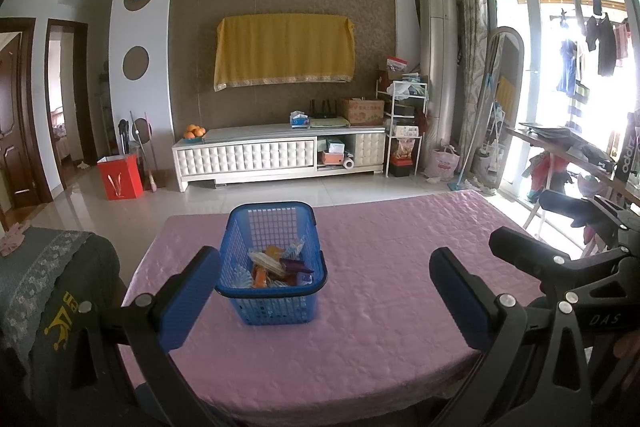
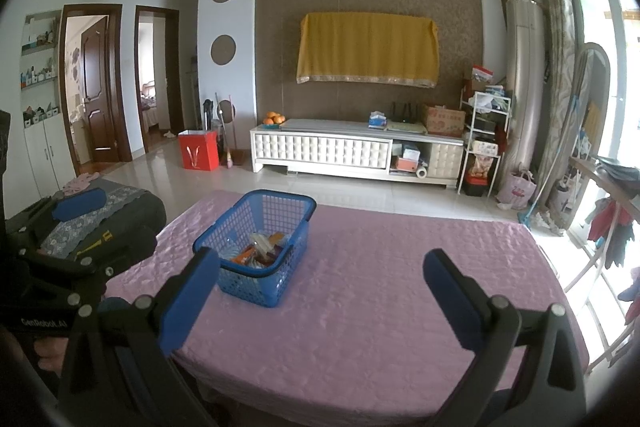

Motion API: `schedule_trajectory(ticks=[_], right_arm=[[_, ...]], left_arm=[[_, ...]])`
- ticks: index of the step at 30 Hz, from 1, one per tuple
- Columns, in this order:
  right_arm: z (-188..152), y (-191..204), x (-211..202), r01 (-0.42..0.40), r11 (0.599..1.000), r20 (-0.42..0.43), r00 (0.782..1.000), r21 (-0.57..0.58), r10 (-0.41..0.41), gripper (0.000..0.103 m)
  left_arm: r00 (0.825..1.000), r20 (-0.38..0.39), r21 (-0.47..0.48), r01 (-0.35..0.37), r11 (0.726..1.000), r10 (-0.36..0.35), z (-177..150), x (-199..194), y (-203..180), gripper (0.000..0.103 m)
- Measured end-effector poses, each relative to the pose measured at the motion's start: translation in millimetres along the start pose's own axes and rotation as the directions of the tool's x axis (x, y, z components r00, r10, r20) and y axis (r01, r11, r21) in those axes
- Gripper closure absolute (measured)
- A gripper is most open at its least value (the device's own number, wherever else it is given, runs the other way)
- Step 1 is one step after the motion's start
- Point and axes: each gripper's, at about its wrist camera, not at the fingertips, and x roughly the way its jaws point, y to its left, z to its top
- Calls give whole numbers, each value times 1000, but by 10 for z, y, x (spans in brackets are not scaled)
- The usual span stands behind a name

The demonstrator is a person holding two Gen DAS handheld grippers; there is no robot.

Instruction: Organize snacks

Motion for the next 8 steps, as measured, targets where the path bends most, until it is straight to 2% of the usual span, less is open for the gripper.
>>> schedule_trajectory(ticks=[8], right_arm=[[11, -64, -41, 0, 1000, -1, 1000, -4, 0, 0]], left_arm=[[1000, 3, 5, -3, 1000, 3, -19, -7, -1, 0]])
